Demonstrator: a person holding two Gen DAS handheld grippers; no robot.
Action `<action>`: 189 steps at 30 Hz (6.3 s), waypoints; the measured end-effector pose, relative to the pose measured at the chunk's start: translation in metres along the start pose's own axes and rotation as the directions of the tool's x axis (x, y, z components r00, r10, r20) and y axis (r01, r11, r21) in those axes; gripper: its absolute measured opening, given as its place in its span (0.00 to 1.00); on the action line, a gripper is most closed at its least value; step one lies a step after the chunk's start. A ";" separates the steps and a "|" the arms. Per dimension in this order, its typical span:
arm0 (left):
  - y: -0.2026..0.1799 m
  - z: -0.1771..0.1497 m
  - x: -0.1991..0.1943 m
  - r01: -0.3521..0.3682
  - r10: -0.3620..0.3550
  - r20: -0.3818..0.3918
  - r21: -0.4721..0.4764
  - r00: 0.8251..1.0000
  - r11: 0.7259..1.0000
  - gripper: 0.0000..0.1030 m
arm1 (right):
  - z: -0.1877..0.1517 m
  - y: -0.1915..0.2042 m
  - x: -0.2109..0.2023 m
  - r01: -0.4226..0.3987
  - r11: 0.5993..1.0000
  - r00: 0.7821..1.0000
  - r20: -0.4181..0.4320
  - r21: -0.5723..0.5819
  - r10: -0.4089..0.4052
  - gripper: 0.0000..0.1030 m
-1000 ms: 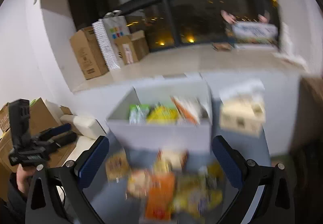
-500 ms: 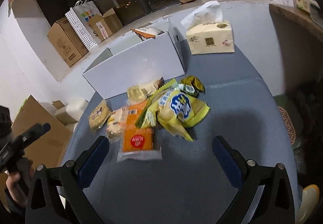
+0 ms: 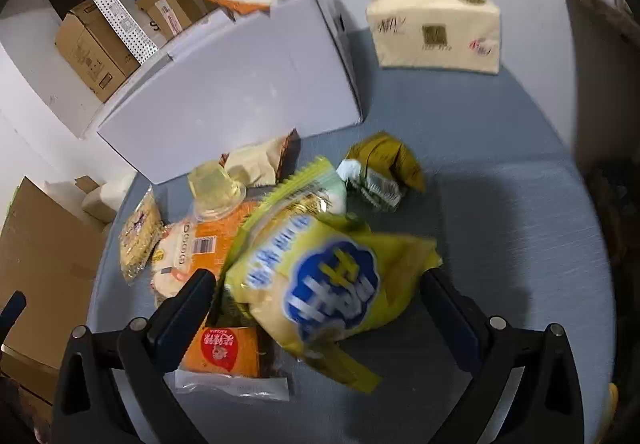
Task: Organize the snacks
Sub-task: 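Grasp the round bread bun with the left gripper while the right grasps the yellow chip bag, then drop the bun and yellow chip bag into the white box, then move both open grippers back over the remaining snacks on the table, then grasp the green-yellow seaweed packet with the right gripper while the left grasps a clear jelly cup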
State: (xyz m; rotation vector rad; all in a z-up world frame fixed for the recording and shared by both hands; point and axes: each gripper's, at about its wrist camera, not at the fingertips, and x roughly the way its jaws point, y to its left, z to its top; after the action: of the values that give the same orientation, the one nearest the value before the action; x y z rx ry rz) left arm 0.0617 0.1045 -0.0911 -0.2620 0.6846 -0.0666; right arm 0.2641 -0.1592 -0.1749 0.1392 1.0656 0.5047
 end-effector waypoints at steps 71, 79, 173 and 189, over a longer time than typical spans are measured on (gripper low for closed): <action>0.011 0.237 0.165 0.039 -0.043 0.023 0.155 0.999 0.987 0.78 | 0.192 0.113 -0.053 -0.038 0.968 0.957 0.269 -0.246 0.106 0.66; 0.030 0.229 0.203 -0.015 0.020 -0.046 0.108 0.999 0.994 1.00 | 0.216 0.089 -0.017 0.063 0.976 0.968 0.250 -0.210 -0.008 0.95; -0.035 0.020 0.090 0.125 -0.119 -0.139 0.037 0.983 0.991 1.00 | 0.044 -0.021 -0.006 0.128 0.991 0.985 0.118 -0.044 -0.122 0.37; -0.056 0.055 0.232 0.094 -0.052 -0.294 0.128 0.954 0.987 0.98 | -0.042 -0.027 -0.090 0.009 0.999 0.981 0.191 0.048 -0.018 0.37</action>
State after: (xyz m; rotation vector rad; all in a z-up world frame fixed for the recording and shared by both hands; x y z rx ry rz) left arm 0.2770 0.0286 -0.1786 -0.1424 0.9577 -0.2271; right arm 0.2027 -0.2298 -0.1326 0.2172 0.8897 0.4450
